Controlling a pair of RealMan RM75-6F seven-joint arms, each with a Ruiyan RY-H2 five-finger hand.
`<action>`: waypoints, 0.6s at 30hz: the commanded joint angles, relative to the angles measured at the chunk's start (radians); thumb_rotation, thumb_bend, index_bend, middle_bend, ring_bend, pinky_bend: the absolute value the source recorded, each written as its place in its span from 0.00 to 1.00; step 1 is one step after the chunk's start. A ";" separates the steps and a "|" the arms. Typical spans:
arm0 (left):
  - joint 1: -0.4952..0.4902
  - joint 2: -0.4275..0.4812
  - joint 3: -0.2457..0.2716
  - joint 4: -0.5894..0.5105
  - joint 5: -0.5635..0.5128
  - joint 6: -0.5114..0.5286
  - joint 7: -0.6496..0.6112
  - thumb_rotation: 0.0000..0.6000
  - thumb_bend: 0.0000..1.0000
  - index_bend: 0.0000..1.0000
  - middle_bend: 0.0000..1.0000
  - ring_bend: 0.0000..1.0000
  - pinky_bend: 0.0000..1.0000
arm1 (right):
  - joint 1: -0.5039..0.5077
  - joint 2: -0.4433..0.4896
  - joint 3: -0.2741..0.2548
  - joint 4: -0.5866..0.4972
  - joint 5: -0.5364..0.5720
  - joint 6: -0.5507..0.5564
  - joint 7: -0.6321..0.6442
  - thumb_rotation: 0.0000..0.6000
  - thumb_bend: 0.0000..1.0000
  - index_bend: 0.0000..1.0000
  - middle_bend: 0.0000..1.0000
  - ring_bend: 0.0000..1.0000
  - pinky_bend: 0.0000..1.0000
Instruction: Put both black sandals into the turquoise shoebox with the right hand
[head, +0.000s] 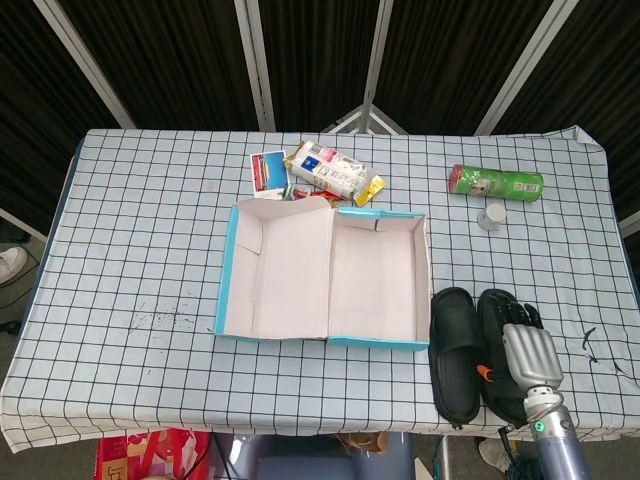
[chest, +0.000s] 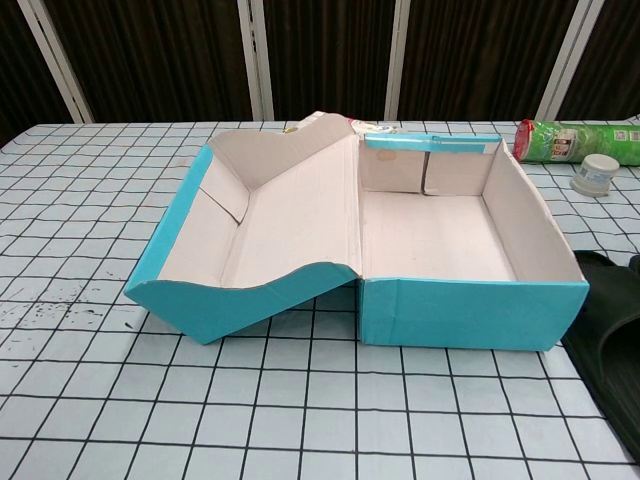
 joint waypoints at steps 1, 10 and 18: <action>0.000 0.000 0.000 0.001 -0.001 0.000 -0.001 1.00 0.37 0.13 0.04 0.00 0.09 | 0.056 -0.051 0.019 0.033 0.076 -0.028 -0.055 1.00 0.10 0.03 0.05 0.09 0.02; -0.003 -0.001 -0.004 0.006 -0.012 -0.007 0.000 1.00 0.37 0.13 0.04 0.00 0.09 | 0.152 -0.092 0.043 0.084 0.205 -0.049 -0.135 1.00 0.10 0.03 0.05 0.09 0.02; -0.008 -0.003 -0.005 0.009 -0.022 -0.016 0.010 1.00 0.37 0.13 0.04 0.00 0.09 | 0.225 -0.111 0.033 0.110 0.315 -0.094 -0.187 1.00 0.10 0.03 0.05 0.09 0.02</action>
